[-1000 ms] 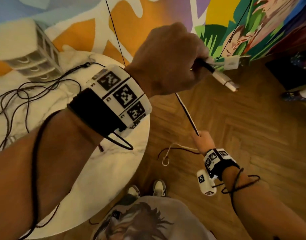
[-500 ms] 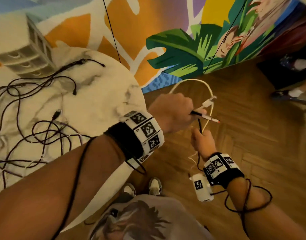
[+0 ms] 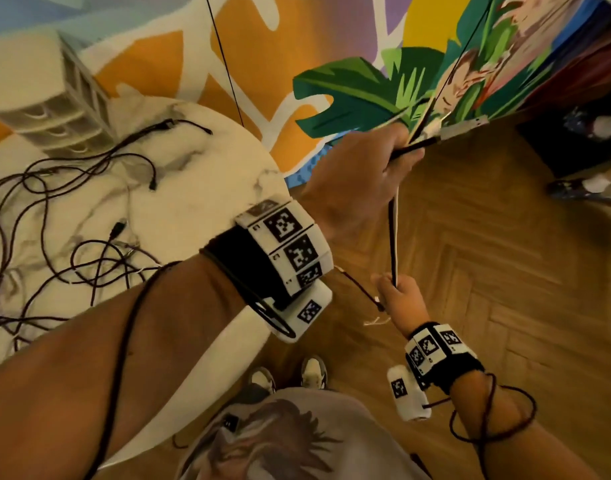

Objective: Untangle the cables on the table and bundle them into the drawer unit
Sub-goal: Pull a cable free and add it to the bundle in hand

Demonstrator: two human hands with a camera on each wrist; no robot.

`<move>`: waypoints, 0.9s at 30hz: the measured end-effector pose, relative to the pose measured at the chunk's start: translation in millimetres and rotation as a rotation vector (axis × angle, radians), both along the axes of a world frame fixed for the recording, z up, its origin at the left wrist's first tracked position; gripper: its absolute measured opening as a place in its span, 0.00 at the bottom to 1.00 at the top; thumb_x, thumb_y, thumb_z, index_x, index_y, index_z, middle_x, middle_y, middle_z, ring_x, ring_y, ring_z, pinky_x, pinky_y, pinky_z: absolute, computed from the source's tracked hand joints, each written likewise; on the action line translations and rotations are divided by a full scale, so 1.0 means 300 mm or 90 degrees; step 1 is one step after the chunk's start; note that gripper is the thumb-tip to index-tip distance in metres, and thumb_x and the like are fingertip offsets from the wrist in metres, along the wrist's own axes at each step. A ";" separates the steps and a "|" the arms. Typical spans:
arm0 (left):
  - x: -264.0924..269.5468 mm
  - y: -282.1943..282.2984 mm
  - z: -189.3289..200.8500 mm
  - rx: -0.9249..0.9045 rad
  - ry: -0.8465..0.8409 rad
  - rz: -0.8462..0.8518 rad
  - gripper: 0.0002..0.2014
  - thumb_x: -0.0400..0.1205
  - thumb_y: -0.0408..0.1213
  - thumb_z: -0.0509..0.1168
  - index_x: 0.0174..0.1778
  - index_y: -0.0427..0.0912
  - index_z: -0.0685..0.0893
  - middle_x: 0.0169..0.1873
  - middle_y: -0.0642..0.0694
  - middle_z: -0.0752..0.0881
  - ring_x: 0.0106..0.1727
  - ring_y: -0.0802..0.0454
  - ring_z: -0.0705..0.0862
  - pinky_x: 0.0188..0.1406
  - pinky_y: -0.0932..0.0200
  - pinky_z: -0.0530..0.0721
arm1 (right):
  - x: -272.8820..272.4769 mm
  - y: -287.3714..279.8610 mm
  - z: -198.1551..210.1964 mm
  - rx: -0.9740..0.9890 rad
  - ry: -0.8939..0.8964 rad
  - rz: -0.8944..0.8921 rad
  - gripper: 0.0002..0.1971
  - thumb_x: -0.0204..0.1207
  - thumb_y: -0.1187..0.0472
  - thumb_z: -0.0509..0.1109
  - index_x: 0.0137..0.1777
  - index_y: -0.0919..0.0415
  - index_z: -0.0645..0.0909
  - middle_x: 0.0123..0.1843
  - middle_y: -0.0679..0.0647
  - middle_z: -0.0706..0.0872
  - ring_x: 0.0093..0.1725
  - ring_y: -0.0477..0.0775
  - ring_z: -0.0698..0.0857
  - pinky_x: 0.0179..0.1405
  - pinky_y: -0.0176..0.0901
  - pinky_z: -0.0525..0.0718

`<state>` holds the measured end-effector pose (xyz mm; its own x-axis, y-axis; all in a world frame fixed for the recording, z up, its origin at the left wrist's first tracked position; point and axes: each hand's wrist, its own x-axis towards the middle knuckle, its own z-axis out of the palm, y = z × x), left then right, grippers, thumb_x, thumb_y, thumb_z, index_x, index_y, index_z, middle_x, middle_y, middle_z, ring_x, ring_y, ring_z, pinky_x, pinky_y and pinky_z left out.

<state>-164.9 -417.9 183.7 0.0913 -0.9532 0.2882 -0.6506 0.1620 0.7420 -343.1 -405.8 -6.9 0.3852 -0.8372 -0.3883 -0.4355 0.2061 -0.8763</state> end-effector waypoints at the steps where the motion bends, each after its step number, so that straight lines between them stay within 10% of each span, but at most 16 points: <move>1: 0.022 -0.004 0.021 -0.026 -0.028 0.008 0.10 0.84 0.41 0.62 0.37 0.48 0.71 0.22 0.61 0.70 0.24 0.65 0.72 0.24 0.71 0.65 | -0.014 -0.001 -0.038 0.011 0.033 -0.021 0.22 0.80 0.57 0.65 0.25 0.55 0.64 0.22 0.53 0.64 0.23 0.52 0.63 0.28 0.46 0.64; 18: 0.140 -0.012 0.119 -0.104 -0.127 0.101 0.16 0.85 0.46 0.58 0.41 0.37 0.79 0.32 0.45 0.86 0.31 0.46 0.82 0.30 0.49 0.77 | -0.087 0.022 -0.346 0.451 0.162 -0.212 0.23 0.70 0.42 0.73 0.27 0.59 0.70 0.20 0.53 0.68 0.18 0.53 0.68 0.29 0.45 0.76; 22: 0.161 -0.012 0.120 -0.111 -0.112 0.121 0.17 0.85 0.46 0.58 0.43 0.35 0.81 0.32 0.43 0.86 0.31 0.46 0.82 0.32 0.46 0.77 | -0.084 0.036 -0.344 0.440 0.207 -0.124 0.23 0.70 0.40 0.72 0.27 0.58 0.74 0.20 0.50 0.69 0.20 0.50 0.66 0.23 0.38 0.65; 27: 0.187 -0.012 0.138 -0.127 -0.138 0.132 0.16 0.85 0.46 0.58 0.44 0.36 0.81 0.30 0.45 0.84 0.29 0.48 0.80 0.28 0.52 0.76 | -0.120 0.070 -0.361 0.287 0.329 0.050 0.12 0.75 0.50 0.73 0.35 0.54 0.77 0.31 0.52 0.80 0.33 0.53 0.78 0.33 0.42 0.73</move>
<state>-108.8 -421.5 225.2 0.1931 -0.8436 0.5010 -0.8232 0.1385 0.5505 -379.2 -384.9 -115.3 0.1099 -0.5283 -0.8419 -0.8024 0.4527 -0.3889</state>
